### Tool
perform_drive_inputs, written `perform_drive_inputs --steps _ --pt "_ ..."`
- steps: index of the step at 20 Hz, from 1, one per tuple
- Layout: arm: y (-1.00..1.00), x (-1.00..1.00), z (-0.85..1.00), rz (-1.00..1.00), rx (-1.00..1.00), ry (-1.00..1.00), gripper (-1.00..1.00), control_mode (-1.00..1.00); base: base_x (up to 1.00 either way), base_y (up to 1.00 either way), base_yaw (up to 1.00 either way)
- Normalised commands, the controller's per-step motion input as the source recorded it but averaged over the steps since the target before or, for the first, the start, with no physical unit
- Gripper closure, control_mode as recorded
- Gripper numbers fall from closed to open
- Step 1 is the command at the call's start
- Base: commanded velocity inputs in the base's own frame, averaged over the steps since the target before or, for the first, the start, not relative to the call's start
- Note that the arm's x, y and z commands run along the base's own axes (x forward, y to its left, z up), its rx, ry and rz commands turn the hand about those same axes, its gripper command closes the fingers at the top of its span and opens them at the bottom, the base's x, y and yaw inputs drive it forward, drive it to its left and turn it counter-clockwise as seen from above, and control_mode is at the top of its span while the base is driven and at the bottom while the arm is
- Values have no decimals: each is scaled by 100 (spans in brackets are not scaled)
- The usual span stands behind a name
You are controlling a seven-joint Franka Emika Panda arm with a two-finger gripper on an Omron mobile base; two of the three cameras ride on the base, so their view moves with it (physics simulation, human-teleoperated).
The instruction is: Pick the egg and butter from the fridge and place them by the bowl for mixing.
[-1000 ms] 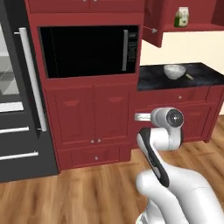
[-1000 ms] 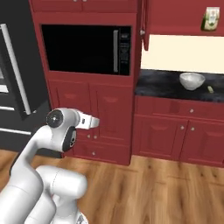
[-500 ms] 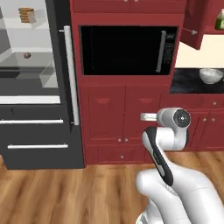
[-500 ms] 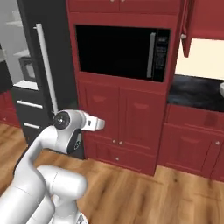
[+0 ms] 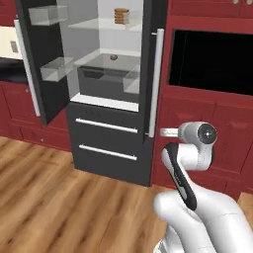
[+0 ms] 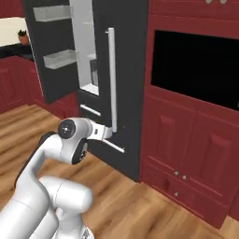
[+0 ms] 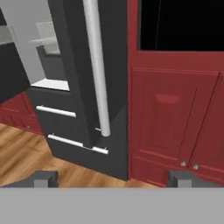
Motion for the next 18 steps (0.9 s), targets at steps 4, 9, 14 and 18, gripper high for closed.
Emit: perform_drive_inputs --steps 4,9,14,18 --pt "0 0 0 0 0 0 -100 100 -46 77 56" --pt "0 0 0 0 0 0 -100 100 -13 84 60" --pt "0 0 0 0 0 0 -100 100 100 1 7" --pt "0 0 0 0 0 0 -100 100 95 -45 -24"
